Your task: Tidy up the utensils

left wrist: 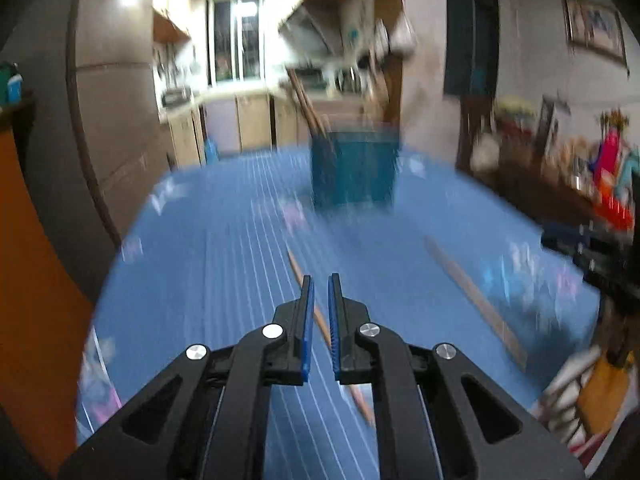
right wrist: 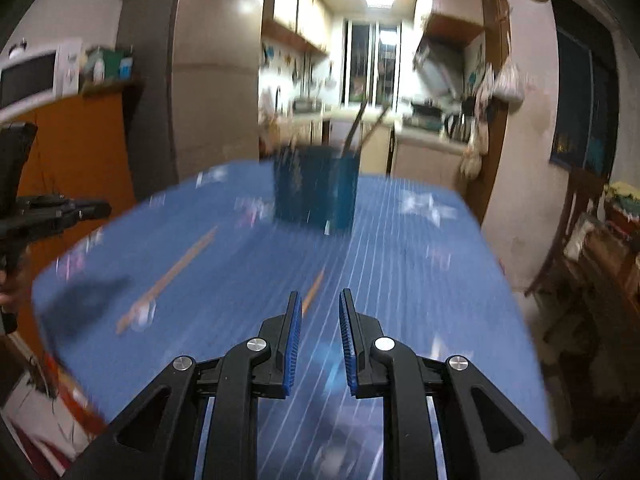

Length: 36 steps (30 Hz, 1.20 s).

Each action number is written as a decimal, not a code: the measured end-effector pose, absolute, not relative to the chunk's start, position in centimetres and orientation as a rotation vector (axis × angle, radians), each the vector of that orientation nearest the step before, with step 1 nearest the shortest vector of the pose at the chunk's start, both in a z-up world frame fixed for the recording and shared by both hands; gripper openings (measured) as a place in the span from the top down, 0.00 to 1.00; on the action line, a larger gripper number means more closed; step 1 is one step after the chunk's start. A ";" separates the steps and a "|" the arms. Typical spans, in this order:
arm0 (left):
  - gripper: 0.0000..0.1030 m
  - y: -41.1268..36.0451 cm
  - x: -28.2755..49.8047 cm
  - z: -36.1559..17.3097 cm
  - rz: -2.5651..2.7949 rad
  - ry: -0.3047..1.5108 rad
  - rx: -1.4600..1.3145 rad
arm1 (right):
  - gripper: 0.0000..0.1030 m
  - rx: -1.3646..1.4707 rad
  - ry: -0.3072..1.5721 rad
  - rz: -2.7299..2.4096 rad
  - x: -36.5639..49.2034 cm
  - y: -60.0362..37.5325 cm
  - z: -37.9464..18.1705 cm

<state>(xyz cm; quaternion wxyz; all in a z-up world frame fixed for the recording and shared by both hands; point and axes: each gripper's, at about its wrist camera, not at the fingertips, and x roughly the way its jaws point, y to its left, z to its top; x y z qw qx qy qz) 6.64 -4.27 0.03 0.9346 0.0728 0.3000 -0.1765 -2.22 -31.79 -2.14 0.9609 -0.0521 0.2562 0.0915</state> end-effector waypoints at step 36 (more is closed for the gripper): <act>0.62 -6.9 4.2 -9.3 -0.256 0.574 0.077 | 0.72 -0.026 0.633 0.151 -6.8 -27.5 -10.2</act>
